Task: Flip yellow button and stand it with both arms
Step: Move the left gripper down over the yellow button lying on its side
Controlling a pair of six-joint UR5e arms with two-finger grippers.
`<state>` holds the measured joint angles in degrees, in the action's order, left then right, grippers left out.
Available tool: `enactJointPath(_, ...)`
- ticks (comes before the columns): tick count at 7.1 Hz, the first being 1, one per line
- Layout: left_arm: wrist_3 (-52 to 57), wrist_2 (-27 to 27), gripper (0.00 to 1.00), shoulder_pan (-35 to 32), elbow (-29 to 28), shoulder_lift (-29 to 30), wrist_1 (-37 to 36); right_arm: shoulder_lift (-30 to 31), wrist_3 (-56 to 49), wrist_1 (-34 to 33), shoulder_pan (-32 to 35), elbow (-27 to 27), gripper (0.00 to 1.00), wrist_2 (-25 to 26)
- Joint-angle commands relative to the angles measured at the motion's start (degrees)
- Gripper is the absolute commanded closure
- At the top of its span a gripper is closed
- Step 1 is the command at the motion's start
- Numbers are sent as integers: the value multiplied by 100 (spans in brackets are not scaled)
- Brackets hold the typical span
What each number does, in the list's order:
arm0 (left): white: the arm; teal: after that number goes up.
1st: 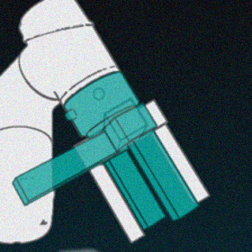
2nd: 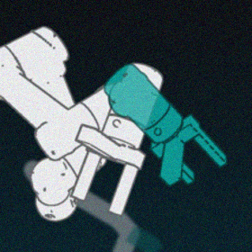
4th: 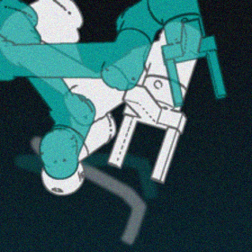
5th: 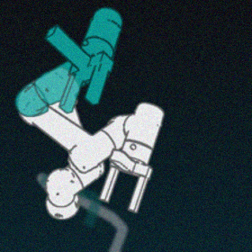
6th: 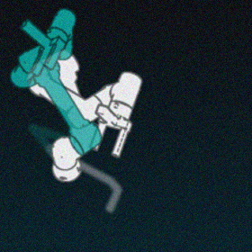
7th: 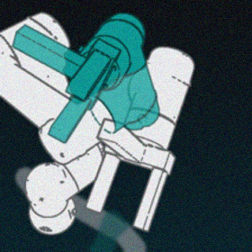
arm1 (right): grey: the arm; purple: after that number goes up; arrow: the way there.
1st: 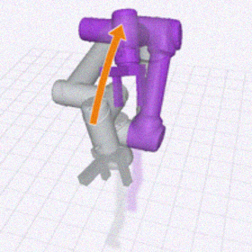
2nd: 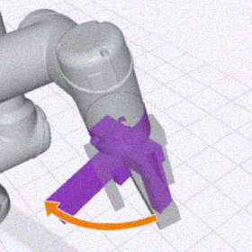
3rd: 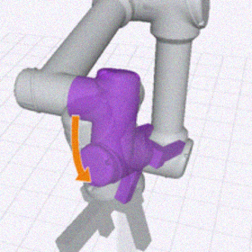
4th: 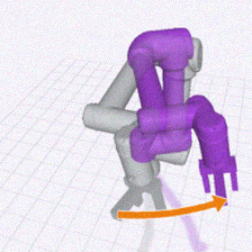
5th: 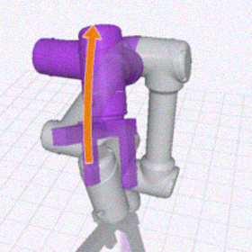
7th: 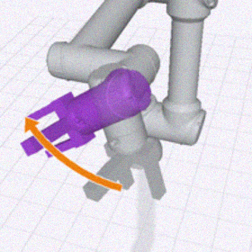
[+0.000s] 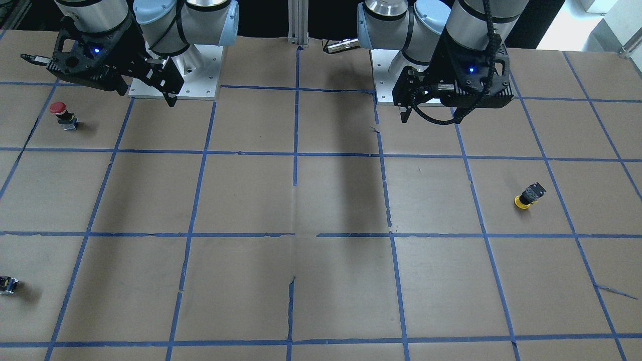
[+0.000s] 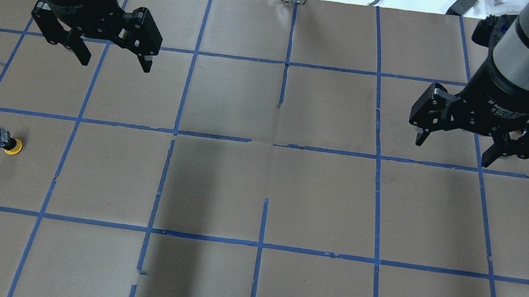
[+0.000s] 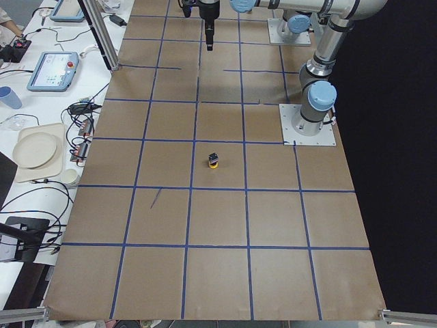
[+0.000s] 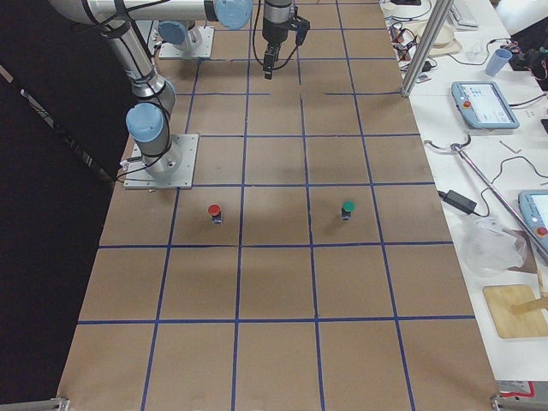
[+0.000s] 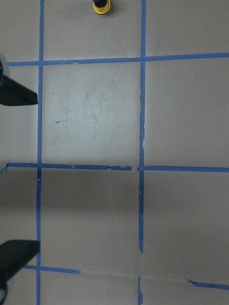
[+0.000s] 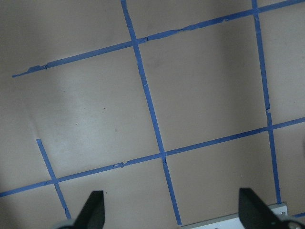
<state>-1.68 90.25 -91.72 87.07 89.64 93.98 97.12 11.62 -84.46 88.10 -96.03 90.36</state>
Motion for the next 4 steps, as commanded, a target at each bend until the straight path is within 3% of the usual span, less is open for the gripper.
enactJointPath(1,9,10,1,-30,-50,-8,6,9,-10,0,-3,-4,0,-1)
enactJointPath(4,917,71,1,371,143,-87,50,9,-11,0,-3,-4,0,-1)
